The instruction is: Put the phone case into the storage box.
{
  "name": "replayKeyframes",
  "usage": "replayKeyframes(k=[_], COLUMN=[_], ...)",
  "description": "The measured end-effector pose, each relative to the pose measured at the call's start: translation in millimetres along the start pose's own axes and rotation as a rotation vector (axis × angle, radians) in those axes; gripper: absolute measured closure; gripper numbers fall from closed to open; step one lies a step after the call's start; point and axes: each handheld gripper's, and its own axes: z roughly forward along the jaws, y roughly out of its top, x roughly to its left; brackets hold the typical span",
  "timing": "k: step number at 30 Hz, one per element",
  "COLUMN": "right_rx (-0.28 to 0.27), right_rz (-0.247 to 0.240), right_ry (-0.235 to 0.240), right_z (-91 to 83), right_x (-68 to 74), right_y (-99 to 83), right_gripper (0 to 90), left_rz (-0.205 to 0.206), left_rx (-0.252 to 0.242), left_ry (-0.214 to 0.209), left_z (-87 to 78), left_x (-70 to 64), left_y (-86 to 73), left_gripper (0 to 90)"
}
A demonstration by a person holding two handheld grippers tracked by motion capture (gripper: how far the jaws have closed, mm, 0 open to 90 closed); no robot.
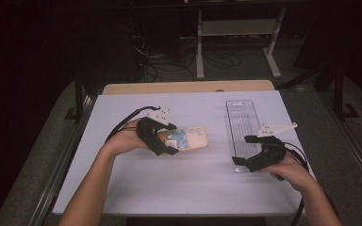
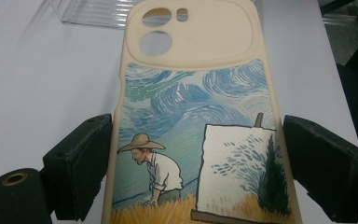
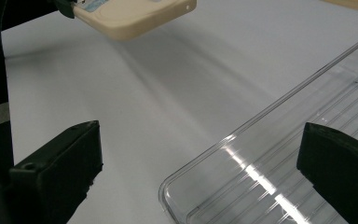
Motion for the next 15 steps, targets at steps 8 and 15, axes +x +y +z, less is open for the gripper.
replayKeyframes(k=[8,15], right_rx=[0.031,0.048], right_rz=[-0.031,-0.065], right_ry=[0.039,0.052], right_z=[4.4,5.7], right_x=[-3.7,-6.2], right_y=[12.8,25.2], right_gripper=[0.0,0.0], left_rz=[0.004,0.006], left_rx=[0.004,0.003], left_ry=[-0.004,-0.005], left_z=[0.8,0.1], left_x=[-0.3,-1.0], left_y=[-0.1,-0.2], left_gripper=[11.1,11.1])
